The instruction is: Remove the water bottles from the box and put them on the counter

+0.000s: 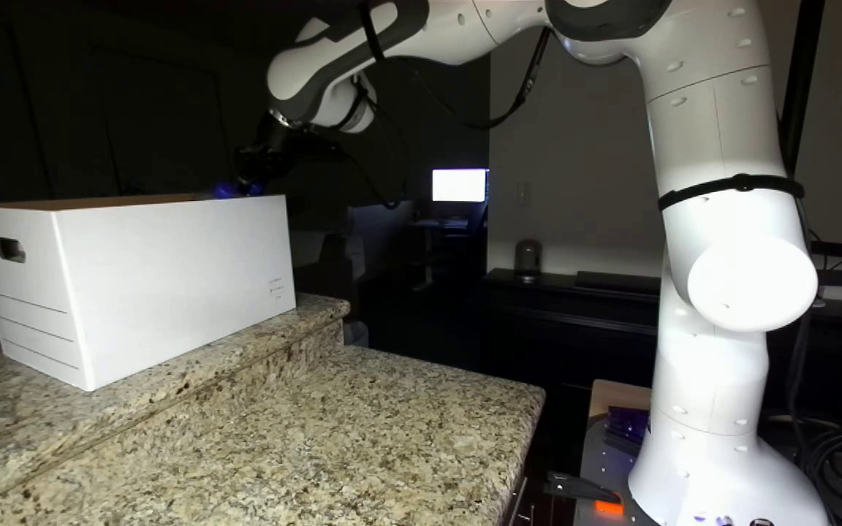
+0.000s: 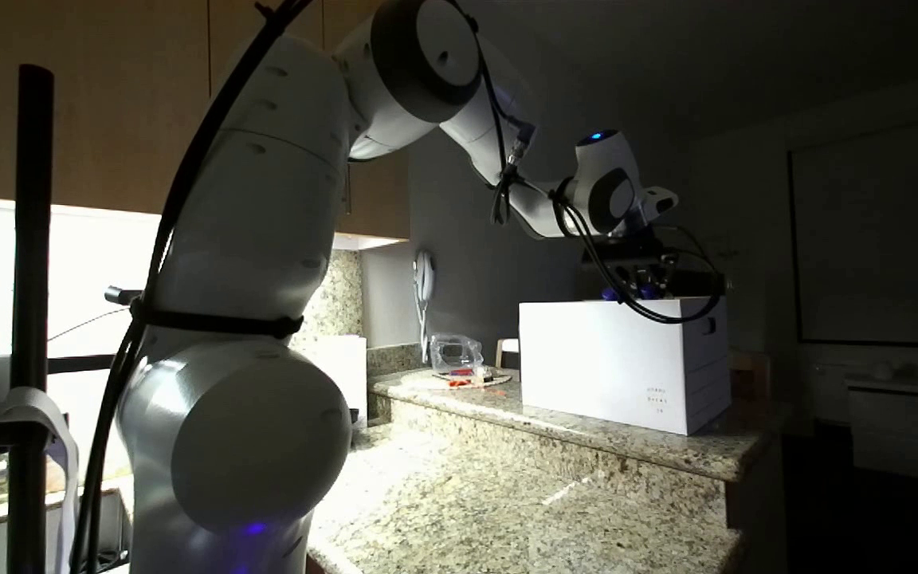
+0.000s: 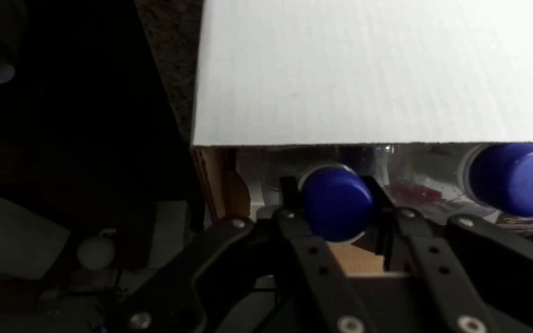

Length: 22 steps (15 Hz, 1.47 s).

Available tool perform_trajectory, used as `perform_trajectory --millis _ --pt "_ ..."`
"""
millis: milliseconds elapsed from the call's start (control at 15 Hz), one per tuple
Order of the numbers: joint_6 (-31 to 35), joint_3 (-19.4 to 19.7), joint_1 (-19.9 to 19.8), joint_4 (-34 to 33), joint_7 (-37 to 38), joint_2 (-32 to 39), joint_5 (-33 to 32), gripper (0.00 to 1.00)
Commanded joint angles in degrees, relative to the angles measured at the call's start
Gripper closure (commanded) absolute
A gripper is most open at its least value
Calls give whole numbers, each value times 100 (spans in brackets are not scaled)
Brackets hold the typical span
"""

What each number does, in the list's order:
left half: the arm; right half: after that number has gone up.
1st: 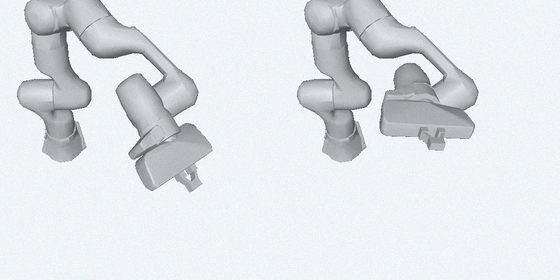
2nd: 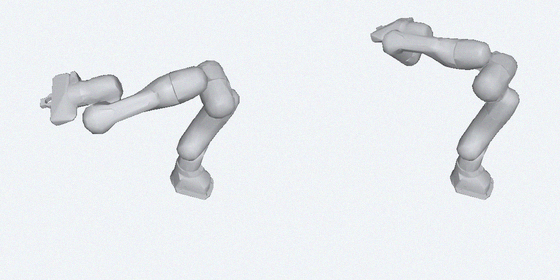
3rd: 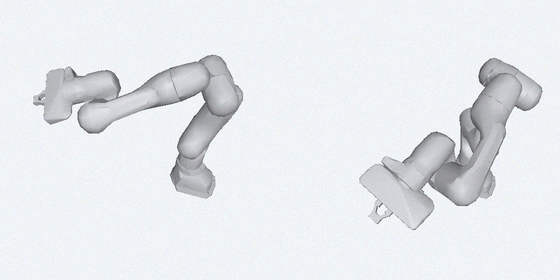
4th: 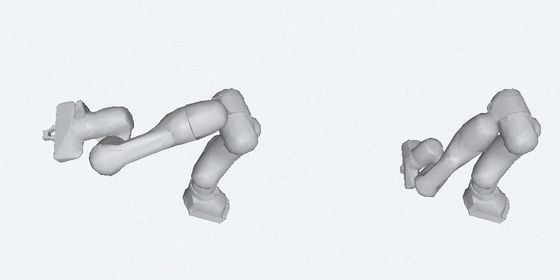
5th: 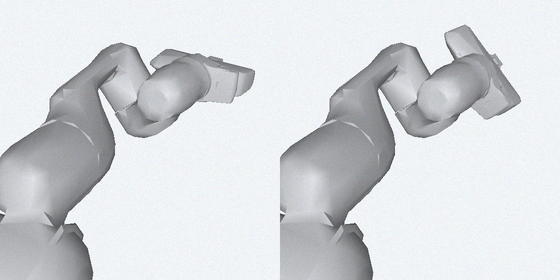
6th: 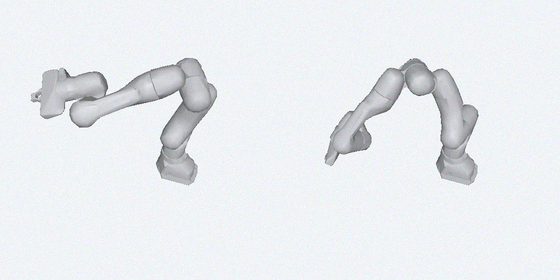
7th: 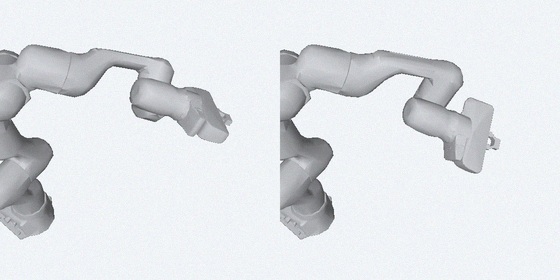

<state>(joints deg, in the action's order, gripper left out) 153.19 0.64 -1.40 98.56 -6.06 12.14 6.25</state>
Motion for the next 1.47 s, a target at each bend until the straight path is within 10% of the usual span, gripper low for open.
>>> perform_trajectory --millis 0,1400 --pt "-198 -54 -34 -38 61 -48 -3 85" --pt "-2376 -33 16 -2495 44 395 -307 84"
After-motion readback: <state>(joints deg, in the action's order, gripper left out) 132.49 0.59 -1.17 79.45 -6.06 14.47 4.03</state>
